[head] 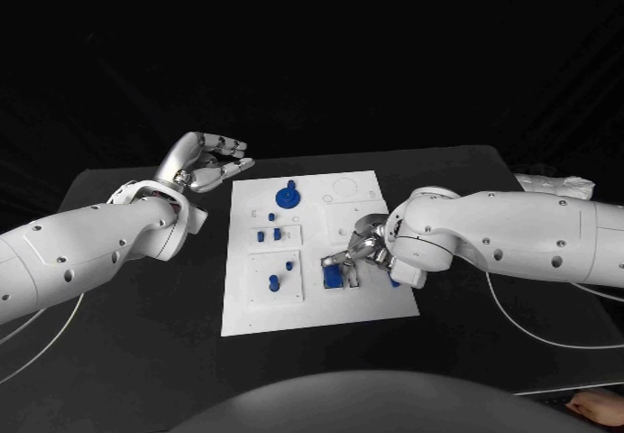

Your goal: Assemble the parts on the task board

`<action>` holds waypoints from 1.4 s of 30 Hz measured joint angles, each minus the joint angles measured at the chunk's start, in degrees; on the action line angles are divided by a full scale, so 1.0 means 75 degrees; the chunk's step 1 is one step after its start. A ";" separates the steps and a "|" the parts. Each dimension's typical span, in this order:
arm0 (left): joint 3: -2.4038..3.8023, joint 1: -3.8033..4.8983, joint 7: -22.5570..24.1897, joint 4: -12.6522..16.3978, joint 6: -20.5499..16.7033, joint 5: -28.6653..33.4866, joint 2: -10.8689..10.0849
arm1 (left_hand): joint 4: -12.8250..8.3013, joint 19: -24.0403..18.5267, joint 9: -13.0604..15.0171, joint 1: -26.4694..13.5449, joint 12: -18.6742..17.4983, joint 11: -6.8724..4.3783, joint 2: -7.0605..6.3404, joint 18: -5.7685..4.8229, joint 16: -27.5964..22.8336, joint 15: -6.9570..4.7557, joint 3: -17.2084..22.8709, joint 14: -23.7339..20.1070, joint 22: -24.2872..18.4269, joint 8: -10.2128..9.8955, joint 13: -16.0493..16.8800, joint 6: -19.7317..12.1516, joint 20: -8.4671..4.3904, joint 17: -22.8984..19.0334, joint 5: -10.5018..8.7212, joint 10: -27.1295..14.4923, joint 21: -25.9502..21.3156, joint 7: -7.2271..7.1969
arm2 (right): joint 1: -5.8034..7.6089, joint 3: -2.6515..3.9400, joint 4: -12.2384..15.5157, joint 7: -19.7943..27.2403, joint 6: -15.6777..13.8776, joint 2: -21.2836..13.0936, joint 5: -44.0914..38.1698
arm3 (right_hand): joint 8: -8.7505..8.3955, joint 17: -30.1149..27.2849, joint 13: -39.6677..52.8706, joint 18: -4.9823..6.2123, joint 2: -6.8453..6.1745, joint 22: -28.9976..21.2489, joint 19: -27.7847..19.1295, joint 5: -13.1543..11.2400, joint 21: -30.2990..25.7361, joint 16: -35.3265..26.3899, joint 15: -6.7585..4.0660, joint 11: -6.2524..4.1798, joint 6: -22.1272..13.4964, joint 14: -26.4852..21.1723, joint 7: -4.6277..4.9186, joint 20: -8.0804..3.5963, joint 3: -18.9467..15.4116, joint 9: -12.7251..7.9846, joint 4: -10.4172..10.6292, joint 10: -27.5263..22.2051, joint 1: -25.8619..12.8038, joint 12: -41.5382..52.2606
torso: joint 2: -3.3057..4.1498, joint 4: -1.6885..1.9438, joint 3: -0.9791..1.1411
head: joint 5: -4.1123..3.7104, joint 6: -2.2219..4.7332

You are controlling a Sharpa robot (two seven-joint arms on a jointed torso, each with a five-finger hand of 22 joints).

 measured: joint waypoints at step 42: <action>0.0000 0.0000 -0.0011 -0.0016 0.0032 -0.0006 0.0011 | 0.0000 0.0000 0.0000 0.0013 0.0000 0.0000 0.0013 0.0000 0.0000 0.0000 0.0000 0.0000 0.0000 0.0000 0.0000 0.0000 0.0000 -0.0003 0.0000 0.0000 0.0000 0.0000 | 0.0215 -0.0005 0.1062 0.0424 -0.0568 -0.0860 -0.0401 | 0.4980 -0.0002 0.0002 0.0000 0.0225 -0.0004 -0.0014 -0.0001 0.0000 0.0000 -0.0291 -0.0387 -0.1735 0.0014 -0.0584 -0.0247 -0.1237 0.5598 0.0153 -0.0026 0.0503 0.0000 | -0.0001 -0.0007 0.0001 | 0.0024 0.0000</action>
